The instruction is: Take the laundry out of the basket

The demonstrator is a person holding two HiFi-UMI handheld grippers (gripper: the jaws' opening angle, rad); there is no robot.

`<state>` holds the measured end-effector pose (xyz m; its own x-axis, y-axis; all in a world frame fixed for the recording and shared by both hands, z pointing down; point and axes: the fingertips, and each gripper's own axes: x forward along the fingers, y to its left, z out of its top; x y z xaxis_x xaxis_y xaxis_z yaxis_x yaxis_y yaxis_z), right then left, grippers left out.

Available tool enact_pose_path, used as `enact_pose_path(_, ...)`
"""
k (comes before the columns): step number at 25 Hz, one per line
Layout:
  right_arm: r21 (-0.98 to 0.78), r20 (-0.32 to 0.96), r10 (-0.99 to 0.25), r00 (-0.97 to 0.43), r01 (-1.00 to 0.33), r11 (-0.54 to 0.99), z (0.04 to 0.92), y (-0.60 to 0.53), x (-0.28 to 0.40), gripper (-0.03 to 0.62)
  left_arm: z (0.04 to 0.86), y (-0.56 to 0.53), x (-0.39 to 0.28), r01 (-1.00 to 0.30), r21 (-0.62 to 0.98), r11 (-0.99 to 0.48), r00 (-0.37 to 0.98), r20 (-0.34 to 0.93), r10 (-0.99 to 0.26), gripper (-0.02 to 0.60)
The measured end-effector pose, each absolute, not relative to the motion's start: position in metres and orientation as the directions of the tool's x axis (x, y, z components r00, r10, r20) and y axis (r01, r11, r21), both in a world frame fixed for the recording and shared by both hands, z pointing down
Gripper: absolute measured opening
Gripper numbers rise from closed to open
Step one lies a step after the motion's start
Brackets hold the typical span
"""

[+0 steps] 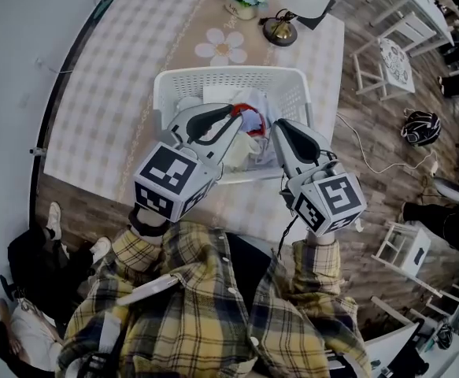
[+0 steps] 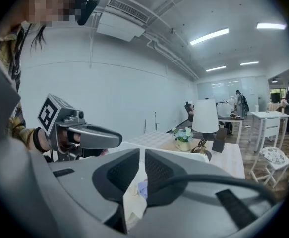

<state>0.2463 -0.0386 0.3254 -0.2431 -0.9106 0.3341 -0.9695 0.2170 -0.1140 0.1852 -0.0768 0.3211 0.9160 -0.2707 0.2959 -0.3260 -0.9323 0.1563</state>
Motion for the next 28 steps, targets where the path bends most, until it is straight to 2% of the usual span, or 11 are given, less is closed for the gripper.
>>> enact_pose_path(4,-0.088,0.422,-0.859,-0.289,-0.956,0.279,0.34,-0.047,0.247,0.127,0.339,-0.085,0.197,-0.283,0.155,-0.946,0.912,0.35,-0.215,0.141)
enact_pose_path(6,-0.067,0.462,-0.834,-0.302,-0.949,0.307,0.346,-0.051,0.25,0.138,0.348,-0.09,0.202,-0.269,0.153,-0.951,0.905,0.379,-0.195,0.151)
enact_pose_path(9,-0.053,0.529,-0.78,-0.335,-0.93,0.363,0.357,-0.054,0.25,0.218,0.362,-0.097,0.209,-0.249,0.161,-0.955,0.894,0.418,-0.163,0.181)
enact_pose_path(11,-0.05,0.565,-0.749,-0.347,-0.92,0.389,0.365,-0.057,0.25,0.245,0.373,-0.099,0.214,-0.233,0.175,-0.956,0.886,0.443,-0.135,0.221)
enact_pose_path(14,-0.045,0.629,-0.693,-0.352,-0.907,0.42,0.381,-0.061,0.247,0.296,0.39,-0.101,0.22,-0.208,0.188,-0.96,0.873,0.479,-0.096,0.243)
enact_pose_path(19,-0.044,0.736,-0.577,-0.353,-0.876,0.48,0.412,-0.065,0.243,0.328,0.418,-0.101,0.229,-0.149,0.185,-0.971,0.837,0.547,-0.024,0.301)
enact_pose_path(24,-0.043,0.809,-0.479,-0.34,-0.848,0.529,0.437,-0.064,0.239,0.331,0.441,-0.1,0.233,-0.101,0.18,-0.979,0.799,0.601,0.028,0.334)
enact_pose_path(28,0.007,0.846,-0.439,-0.301,-0.818,0.575,0.454,-0.066,0.239,0.361,0.459,-0.099,0.233,-0.052,0.17,-0.984,0.753,0.654,0.073,0.348)
